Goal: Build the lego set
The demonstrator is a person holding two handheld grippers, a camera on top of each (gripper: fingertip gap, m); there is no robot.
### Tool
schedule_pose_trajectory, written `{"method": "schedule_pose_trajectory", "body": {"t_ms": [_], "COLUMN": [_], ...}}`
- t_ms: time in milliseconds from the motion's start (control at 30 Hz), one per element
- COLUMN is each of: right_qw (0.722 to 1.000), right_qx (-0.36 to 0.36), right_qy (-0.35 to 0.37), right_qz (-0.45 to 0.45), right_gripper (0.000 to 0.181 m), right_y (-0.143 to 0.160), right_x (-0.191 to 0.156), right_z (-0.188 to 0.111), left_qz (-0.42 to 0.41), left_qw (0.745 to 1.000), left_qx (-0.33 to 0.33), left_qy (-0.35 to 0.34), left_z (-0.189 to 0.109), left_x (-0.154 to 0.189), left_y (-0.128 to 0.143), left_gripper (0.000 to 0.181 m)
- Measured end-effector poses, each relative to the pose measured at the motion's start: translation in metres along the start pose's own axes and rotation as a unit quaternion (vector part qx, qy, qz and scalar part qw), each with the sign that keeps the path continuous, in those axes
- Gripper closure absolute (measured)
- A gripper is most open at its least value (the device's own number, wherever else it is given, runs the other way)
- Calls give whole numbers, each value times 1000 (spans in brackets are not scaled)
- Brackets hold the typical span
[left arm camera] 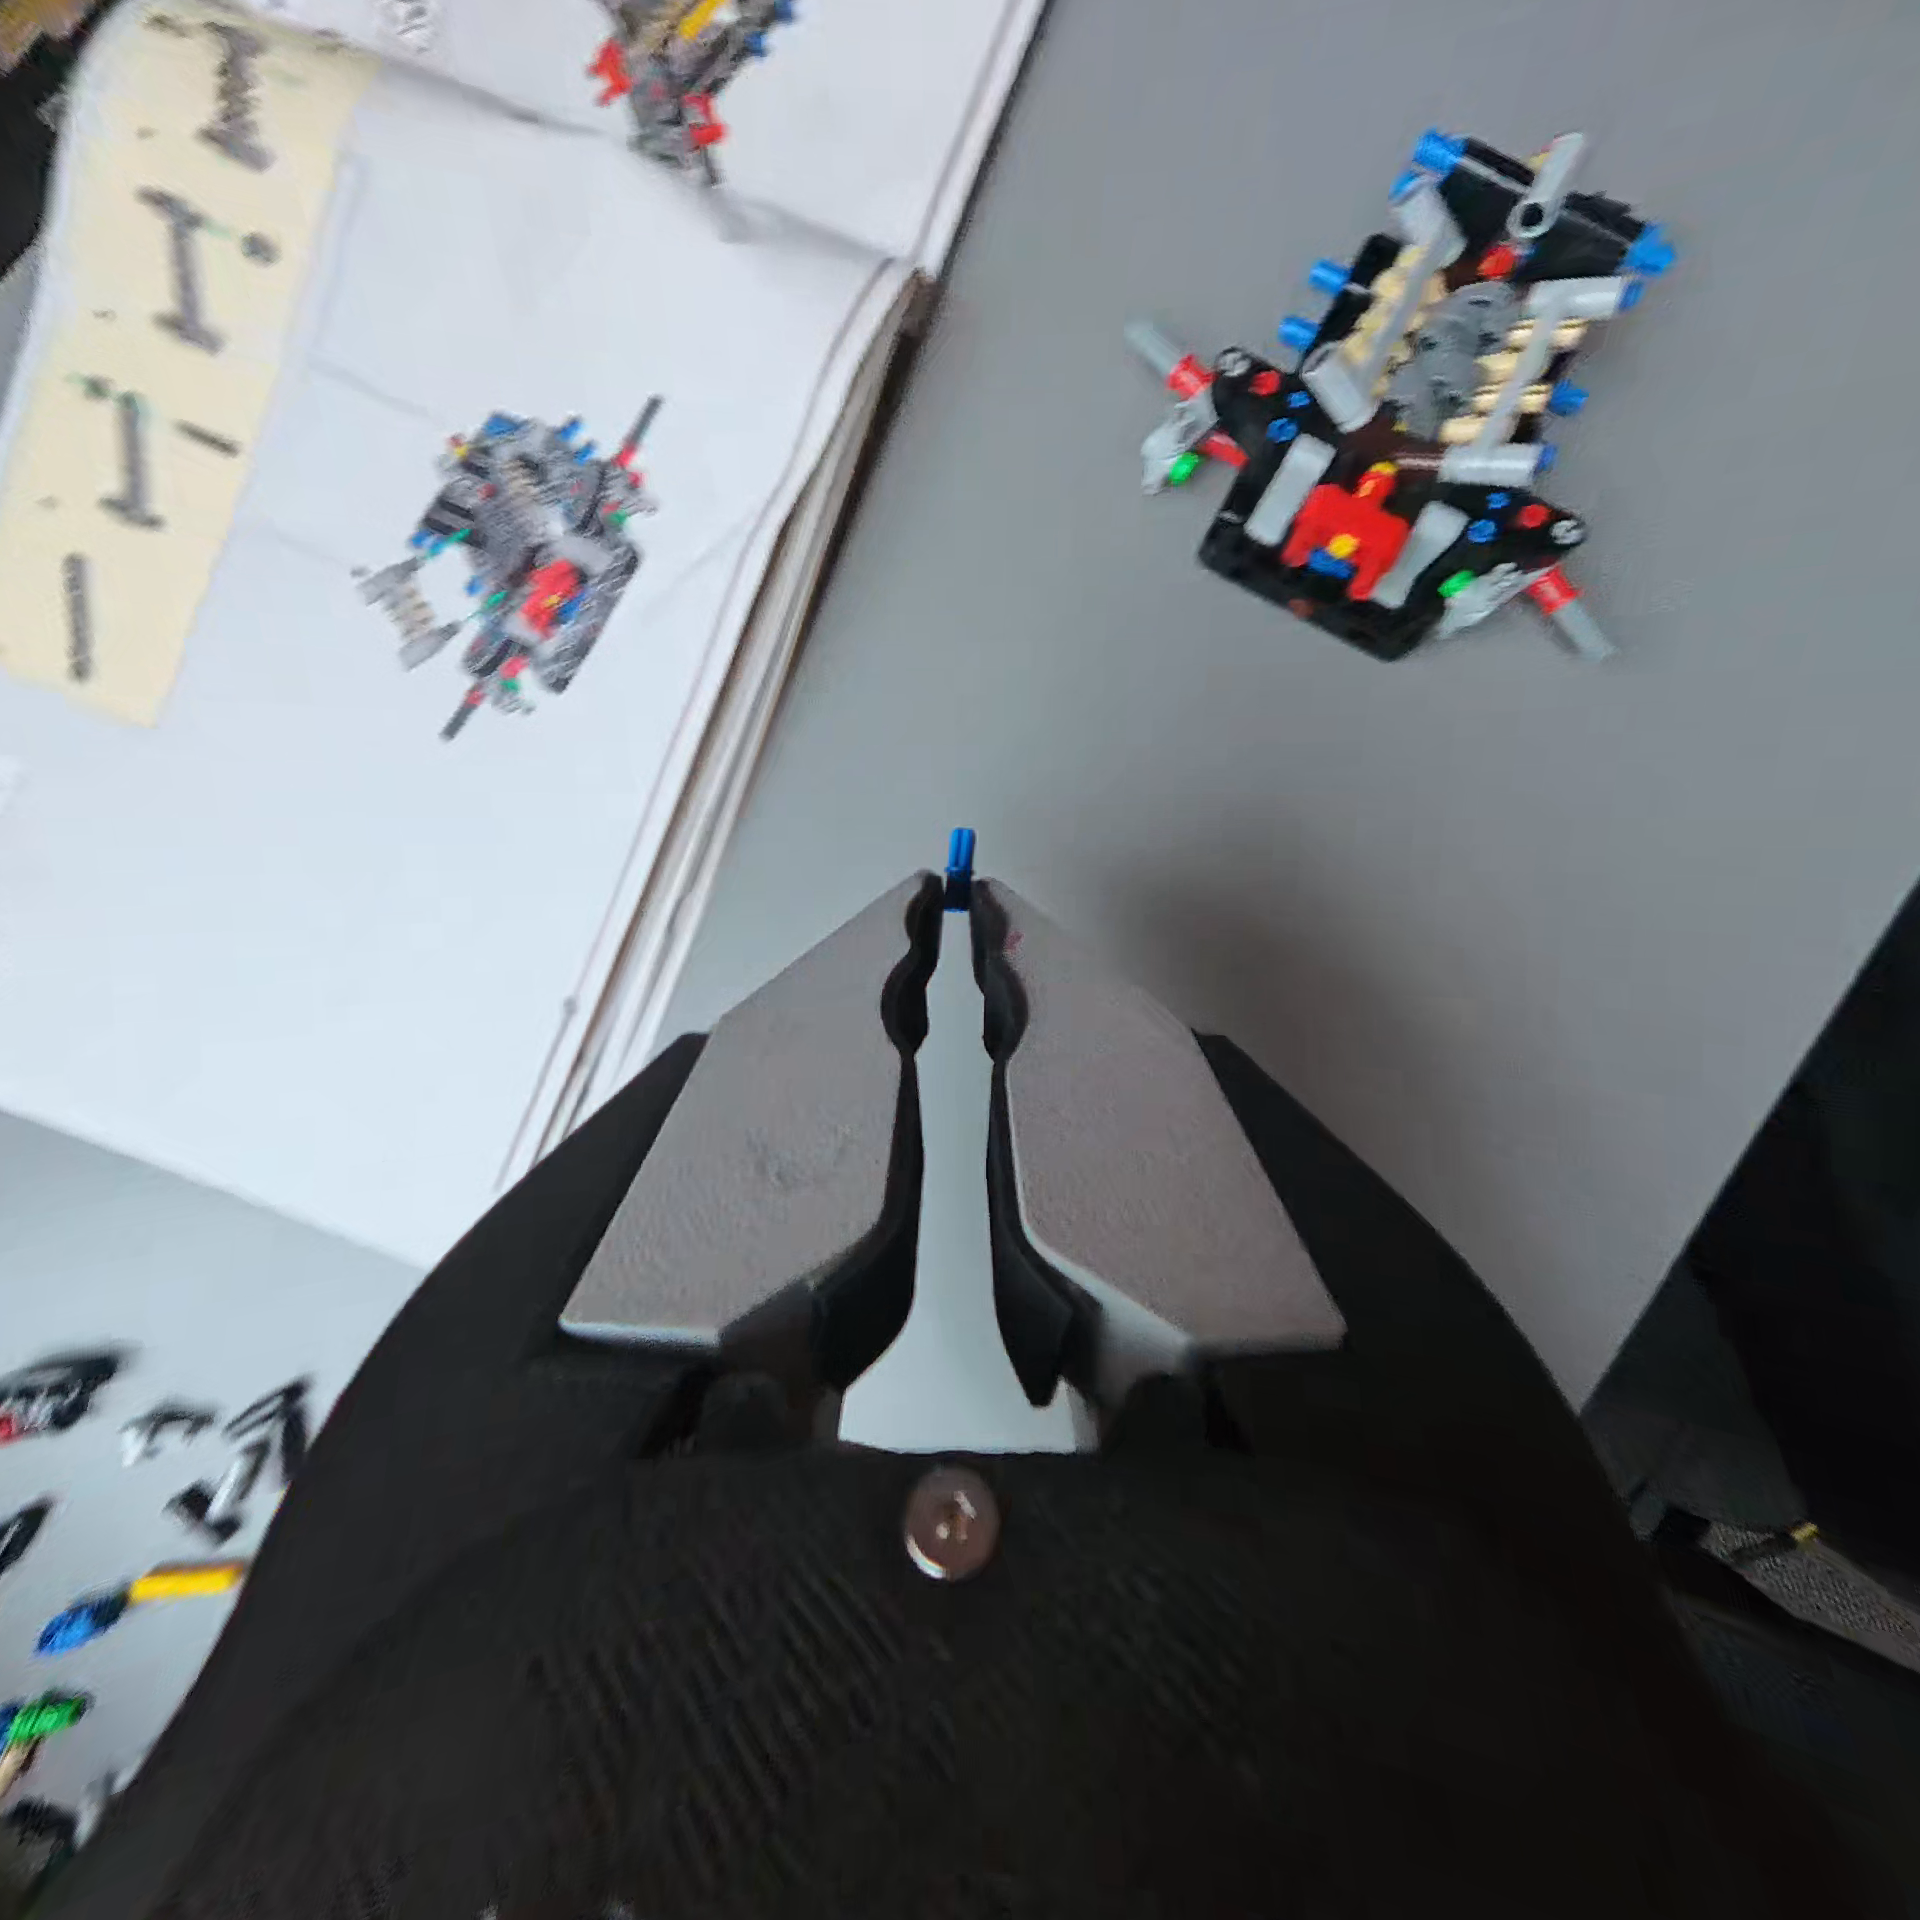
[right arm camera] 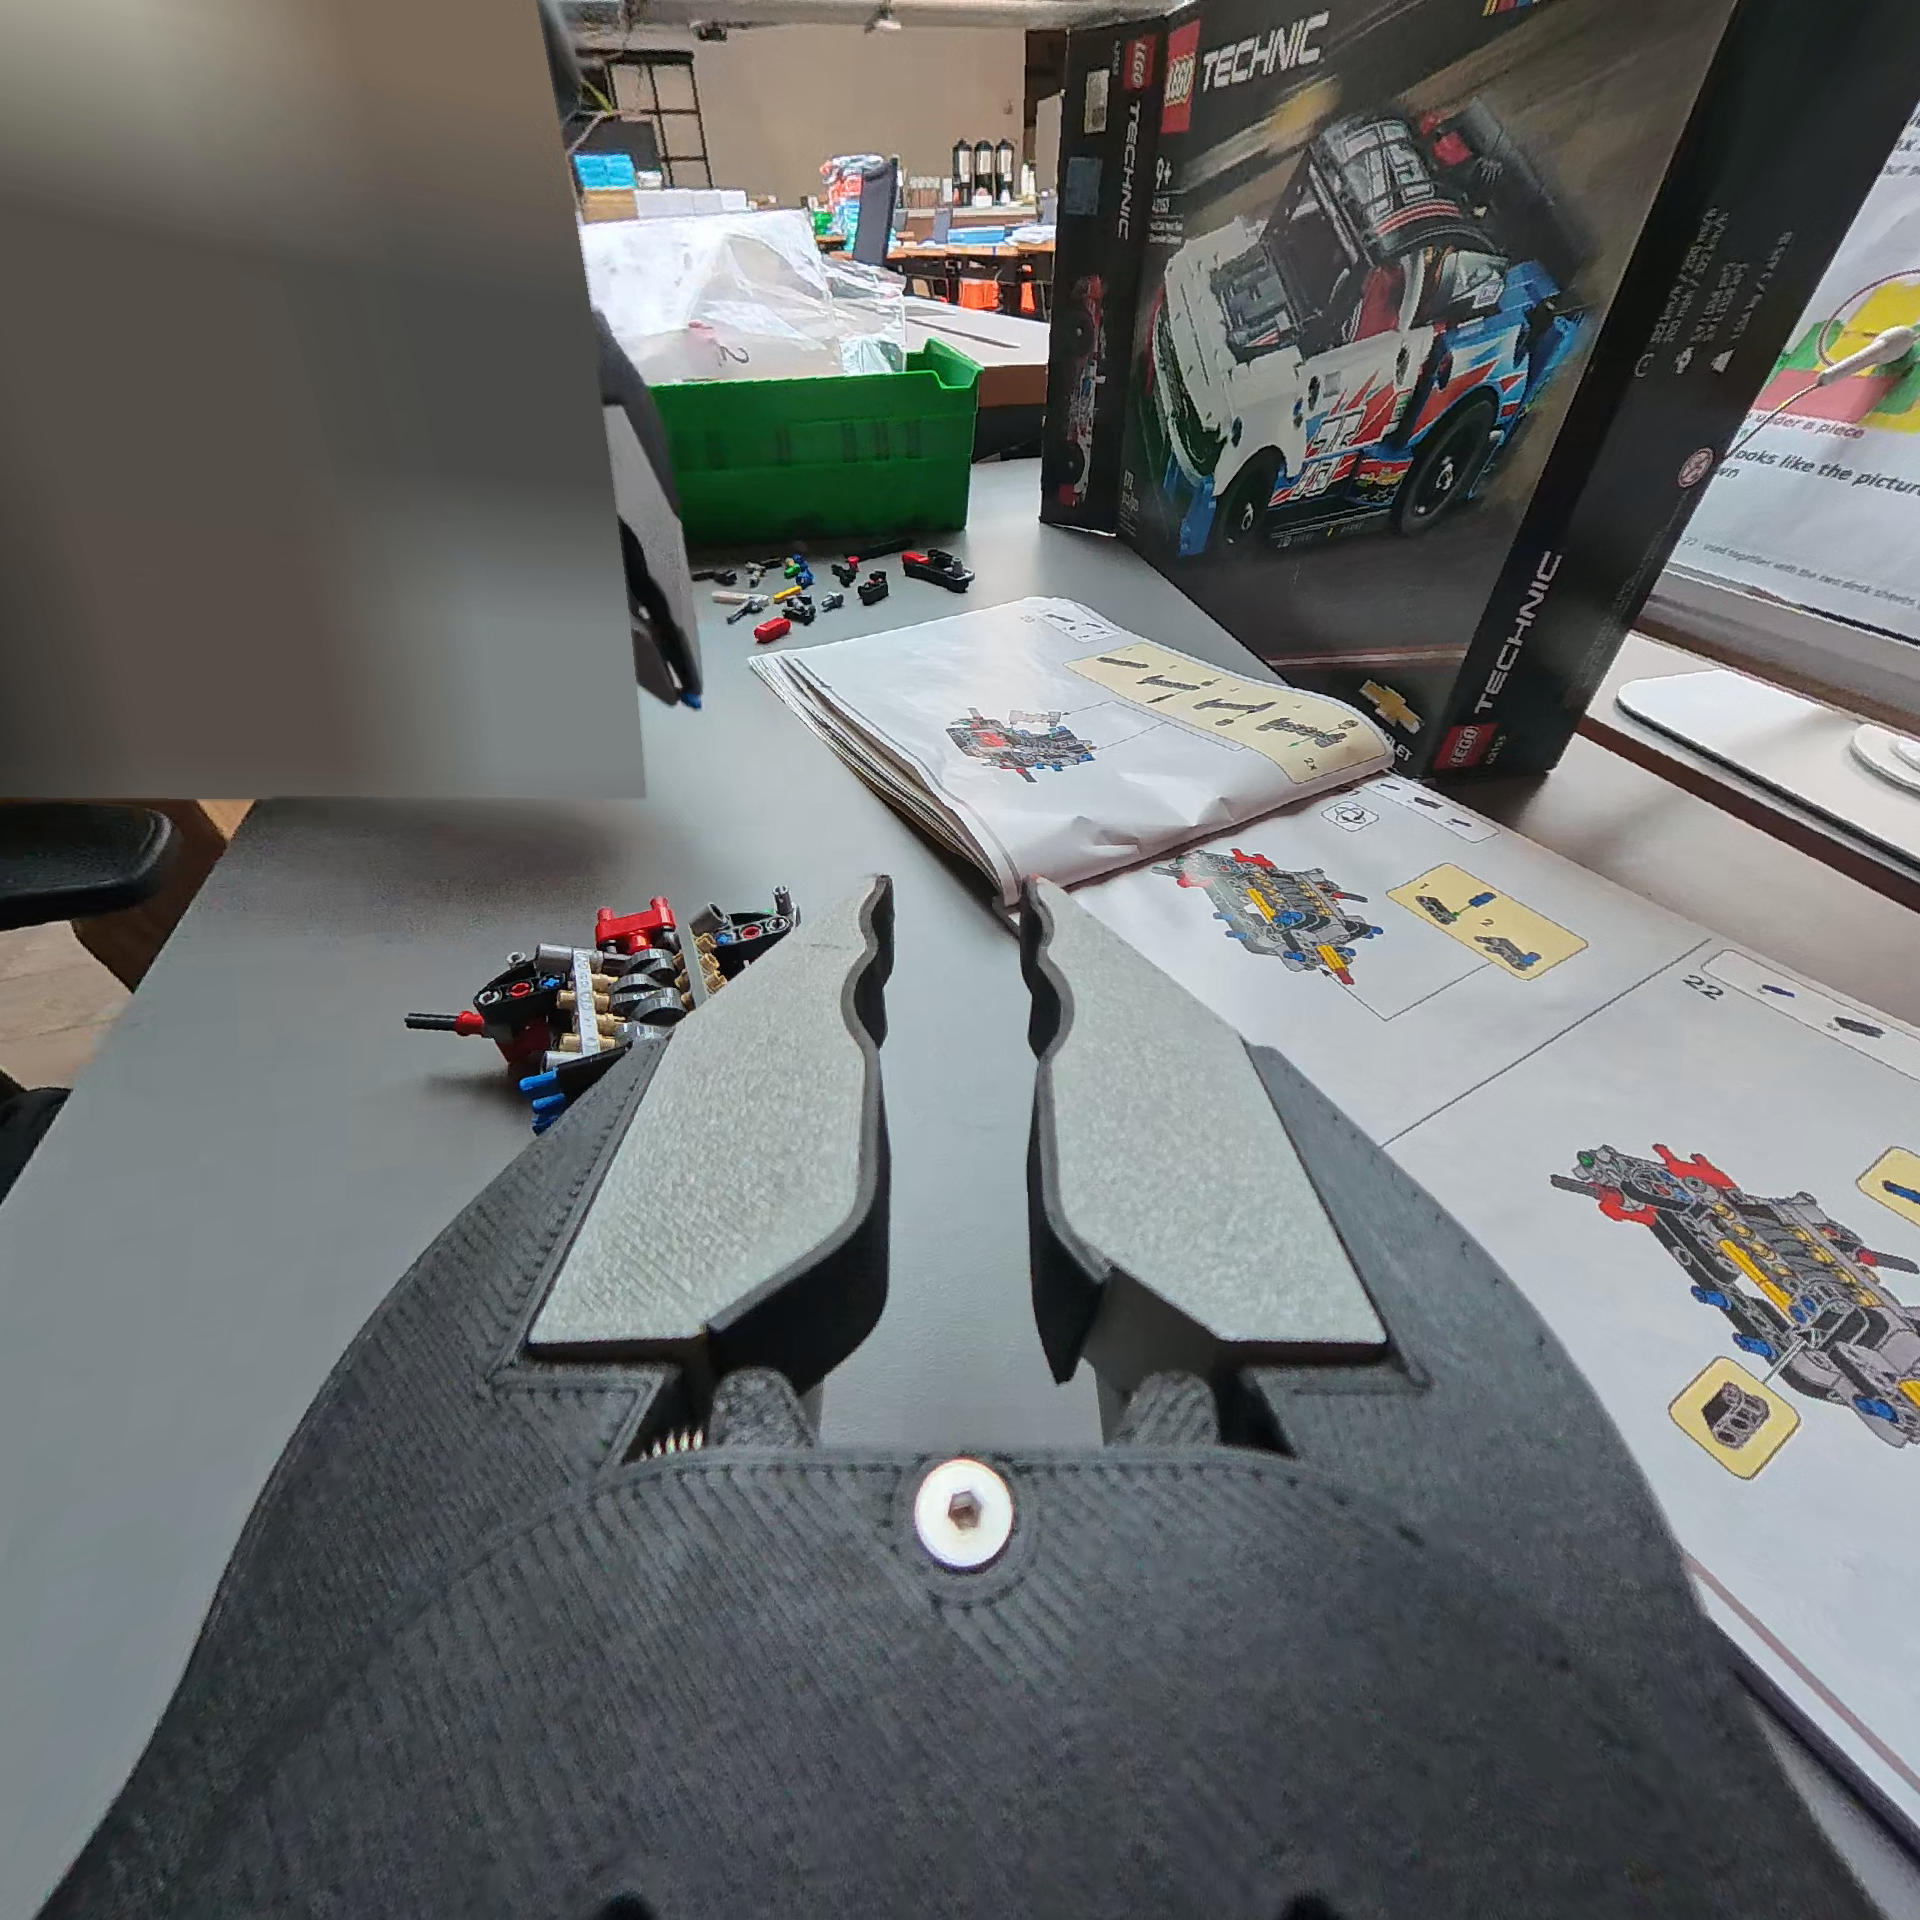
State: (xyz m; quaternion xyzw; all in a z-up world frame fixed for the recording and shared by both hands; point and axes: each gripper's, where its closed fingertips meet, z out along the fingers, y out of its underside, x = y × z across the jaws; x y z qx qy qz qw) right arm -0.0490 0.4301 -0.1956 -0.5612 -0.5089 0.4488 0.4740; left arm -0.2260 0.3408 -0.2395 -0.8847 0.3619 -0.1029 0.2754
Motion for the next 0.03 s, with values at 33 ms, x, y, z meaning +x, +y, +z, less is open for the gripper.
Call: {"method": "schedule_pose_trajectory", "body": {"t_ms": [33], "right_qw": [1000], "right_qx": [1], "right_qy": [0], "right_qz": [1], "right_gripper": [161], "right_y": [0], "right_x": [0], "right_z": [-1], "left_qz": [8], "left_qw": [1000], "left_qx": [-2], "left_qy": [17], "left_z": [8], "left_x": [12], "left_y": [-4], "left_gripper": [179]}}
